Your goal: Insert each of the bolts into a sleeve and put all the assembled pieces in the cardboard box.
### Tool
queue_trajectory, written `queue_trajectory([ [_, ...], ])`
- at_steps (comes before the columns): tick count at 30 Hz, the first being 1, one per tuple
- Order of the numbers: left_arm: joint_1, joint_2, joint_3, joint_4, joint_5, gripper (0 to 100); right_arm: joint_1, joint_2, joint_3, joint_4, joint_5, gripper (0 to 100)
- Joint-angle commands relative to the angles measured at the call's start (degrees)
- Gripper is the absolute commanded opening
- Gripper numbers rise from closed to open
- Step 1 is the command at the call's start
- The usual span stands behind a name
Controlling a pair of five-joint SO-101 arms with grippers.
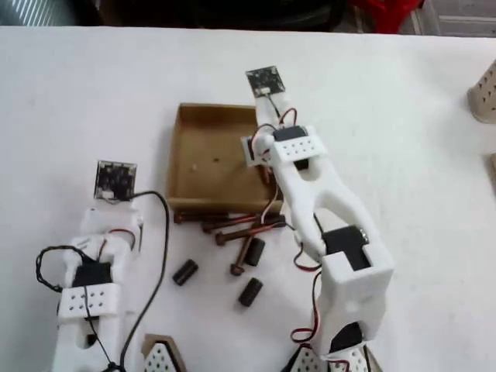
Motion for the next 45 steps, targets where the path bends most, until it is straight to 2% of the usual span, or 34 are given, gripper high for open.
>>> queue_trajectory([
  [1,0.92,-1.10,-0.35,-1.14,-0.62,2,0.48,-2.68,-3.16,0.13,0.88,13.0],
  [7,0.92,-1.10,0.35,-3.52,-0.62,2,0.48,-12.00,-2.99,8.75,0.79,13.0],
  [15,0.92,-1.10,1.05,-5.10,-0.62,2,0.40,-26.77,0.70,26.51,0.79,13.0],
  [26,0.92,-1.10,1.05,-5.01,-0.62,2,0.40,-53.67,28.22,28.62,0.79,12.9],
  [32,0.92,-1.10,0.97,-5.01,-0.62,2,0.48,-62.90,39.03,34.33,1.14,2.2],
  [34,0.92,-1.10,0.97,-4.92,-0.62,2,0.92,-63.16,39.38,35.65,1.49,1.9],
  [36,0.92,-1.10,0.88,-4.84,-0.62,2,0.92,-63.25,39.65,35.82,5.10,3.6],
  [37,0.92,-1.10,0.88,-4.84,-0.62,2,0.92,-63.34,39.65,35.82,9.49,4.6],
  [41,0.92,-1.10,0.97,-4.84,-0.62,2,0.84,-63.25,40.00,33.80,33.49,6.7],
  [42,0.92,-1.10,0.97,-4.75,-0.62,2,0.84,-63.25,40.97,32.31,36.75,6.7],
  [45,0.92,-1.10,0.97,-4.75,-0.62,2,0.66,-63.25,45.45,25.36,38.07,6.7],
])
